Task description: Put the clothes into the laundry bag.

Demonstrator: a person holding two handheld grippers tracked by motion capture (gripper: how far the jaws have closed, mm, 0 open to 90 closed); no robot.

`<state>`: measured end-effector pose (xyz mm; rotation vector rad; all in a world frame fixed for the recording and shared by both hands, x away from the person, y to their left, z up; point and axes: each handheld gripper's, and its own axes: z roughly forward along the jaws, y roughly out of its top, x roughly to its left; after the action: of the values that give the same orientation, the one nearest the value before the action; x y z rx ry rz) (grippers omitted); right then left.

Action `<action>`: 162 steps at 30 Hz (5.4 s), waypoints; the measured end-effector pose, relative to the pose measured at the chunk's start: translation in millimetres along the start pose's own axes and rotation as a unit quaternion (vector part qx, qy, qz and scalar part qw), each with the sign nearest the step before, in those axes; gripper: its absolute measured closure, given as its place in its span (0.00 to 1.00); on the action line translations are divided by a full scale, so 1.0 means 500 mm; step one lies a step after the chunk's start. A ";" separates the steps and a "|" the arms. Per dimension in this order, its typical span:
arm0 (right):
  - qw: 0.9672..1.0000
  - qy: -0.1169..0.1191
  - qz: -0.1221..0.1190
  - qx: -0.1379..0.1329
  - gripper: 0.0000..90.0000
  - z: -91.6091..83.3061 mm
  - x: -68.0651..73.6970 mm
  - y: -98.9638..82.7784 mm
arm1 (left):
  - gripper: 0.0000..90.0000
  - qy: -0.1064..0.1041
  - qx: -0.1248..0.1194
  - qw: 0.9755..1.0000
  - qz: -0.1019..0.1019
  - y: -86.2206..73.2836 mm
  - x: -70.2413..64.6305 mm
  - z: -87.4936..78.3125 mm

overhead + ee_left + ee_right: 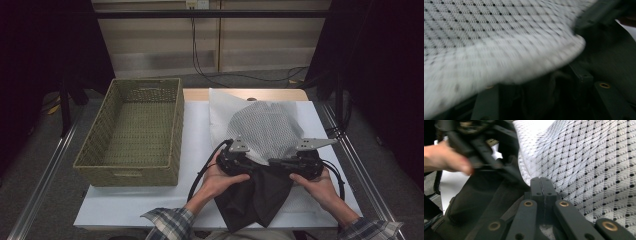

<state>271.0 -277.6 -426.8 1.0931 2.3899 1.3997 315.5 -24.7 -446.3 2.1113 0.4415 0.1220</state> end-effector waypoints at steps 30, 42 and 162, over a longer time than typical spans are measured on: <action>1.000 0.004 -0.009 -0.003 1.00 0.007 0.007 0.013 | 0.64 0.041 0.082 0.996 0.000 -0.082 0.041 -0.015; 0.999 0.019 -0.012 -0.024 1.00 0.013 0.006 0.020 | 0.87 -0.009 0.008 1.000 -0.010 -0.021 0.011 -0.062; 0.995 0.082 -0.032 -0.043 1.00 -0.025 0.055 0.050 | 0.93 0.068 -0.050 0.996 -0.001 0.077 0.037 0.080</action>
<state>257.8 -260.6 -393.7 0.9057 2.4244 1.6120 353.3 -68.8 -437.9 2.0106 0.5072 0.2822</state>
